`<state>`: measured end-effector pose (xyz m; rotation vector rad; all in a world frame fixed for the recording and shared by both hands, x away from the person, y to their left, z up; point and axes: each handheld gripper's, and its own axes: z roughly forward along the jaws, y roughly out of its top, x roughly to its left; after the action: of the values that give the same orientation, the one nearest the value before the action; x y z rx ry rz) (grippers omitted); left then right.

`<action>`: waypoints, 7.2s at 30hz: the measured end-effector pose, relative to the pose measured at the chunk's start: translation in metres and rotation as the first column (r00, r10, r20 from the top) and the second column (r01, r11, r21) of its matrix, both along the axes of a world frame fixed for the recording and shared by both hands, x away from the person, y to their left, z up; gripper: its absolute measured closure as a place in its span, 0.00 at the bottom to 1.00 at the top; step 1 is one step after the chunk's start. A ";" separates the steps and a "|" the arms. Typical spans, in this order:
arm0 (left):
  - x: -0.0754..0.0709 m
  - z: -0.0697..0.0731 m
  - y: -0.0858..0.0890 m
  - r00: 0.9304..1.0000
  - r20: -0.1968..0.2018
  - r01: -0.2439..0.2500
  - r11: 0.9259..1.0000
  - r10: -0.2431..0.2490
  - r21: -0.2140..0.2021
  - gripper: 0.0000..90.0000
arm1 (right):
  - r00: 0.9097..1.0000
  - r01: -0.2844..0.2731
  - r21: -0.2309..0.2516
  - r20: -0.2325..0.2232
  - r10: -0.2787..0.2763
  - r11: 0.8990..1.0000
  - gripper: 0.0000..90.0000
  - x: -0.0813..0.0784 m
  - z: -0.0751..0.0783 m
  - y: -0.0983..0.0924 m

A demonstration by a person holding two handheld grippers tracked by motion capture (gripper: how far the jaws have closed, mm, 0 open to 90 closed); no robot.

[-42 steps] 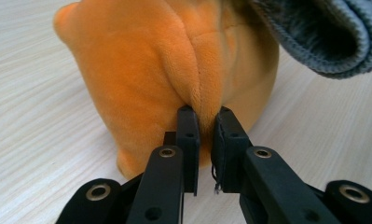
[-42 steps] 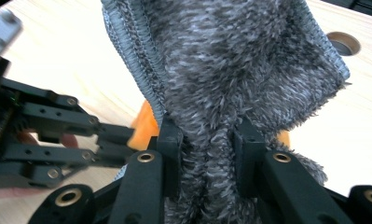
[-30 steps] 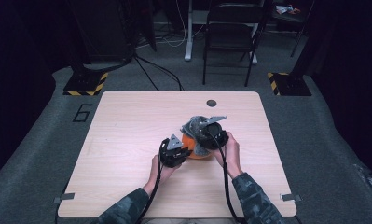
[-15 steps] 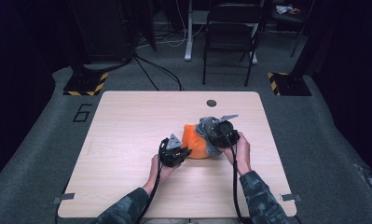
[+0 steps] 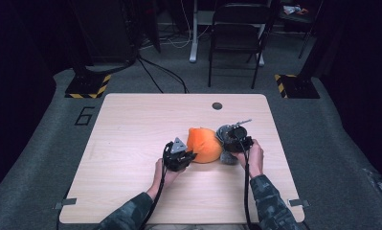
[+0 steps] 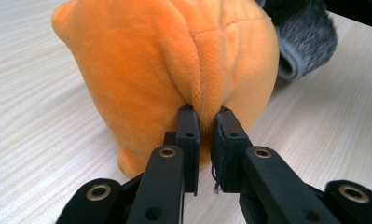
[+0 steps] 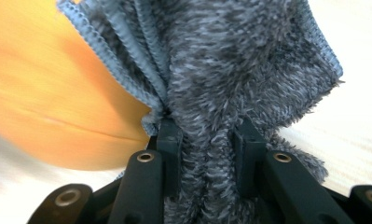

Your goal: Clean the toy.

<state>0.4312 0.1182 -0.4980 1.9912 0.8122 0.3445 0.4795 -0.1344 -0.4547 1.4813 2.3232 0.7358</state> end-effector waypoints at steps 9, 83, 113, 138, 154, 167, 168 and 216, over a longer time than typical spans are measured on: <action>0.001 -0.002 0.001 1.000 -0.003 -0.006 1.000 0.006 -0.014 0.91 | 0.997 0.014 -0.040 -0.073 -0.016 0.999 0.77 0.009 -0.025 -0.006; 0.002 -0.002 0.003 1.000 0.004 0.004 1.000 -0.004 0.006 0.91 | 0.997 0.008 -0.026 -0.071 -0.010 1.000 0.76 0.006 -0.026 -0.002; 0.003 -0.001 0.006 1.000 0.012 -0.001 1.000 0.001 -0.010 0.84 | 0.990 -0.115 -0.010 0.076 0.115 0.993 0.76 -0.017 0.027 0.026; 0.001 -0.009 0.000 0.996 0.086 -0.037 0.992 0.027 0.123 0.91 | 0.991 -0.080 0.027 0.112 0.076 0.996 0.75 -0.010 0.020 0.021; -0.005 0.009 0.002 0.989 0.141 0.025 0.995 -0.038 0.092 0.94 | 0.978 -0.140 0.060 0.167 0.128 0.988 0.76 -0.023 0.050 0.028; -0.009 0.010 -0.003 0.983 0.166 0.061 0.992 -0.080 0.113 0.94 | 0.962 -0.219 0.025 0.175 0.211 0.975 0.76 -0.032 0.043 0.060; -0.009 0.010 -0.003 0.984 0.160 0.063 0.992 -0.080 0.109 0.94 | 0.967 -0.201 0.043 0.171 0.191 0.979 0.76 -0.030 0.042 0.056; 0.000 0.000 0.004 0.994 0.098 0.042 0.996 -0.050 0.083 0.93 | 0.999 0.008 0.004 0.039 -0.008 1.000 0.76 0.002 0.005 -0.007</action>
<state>0.4316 0.1223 -0.4978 2.0471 0.6980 0.4533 0.4818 -0.1418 -0.4496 1.4640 2.2872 0.7602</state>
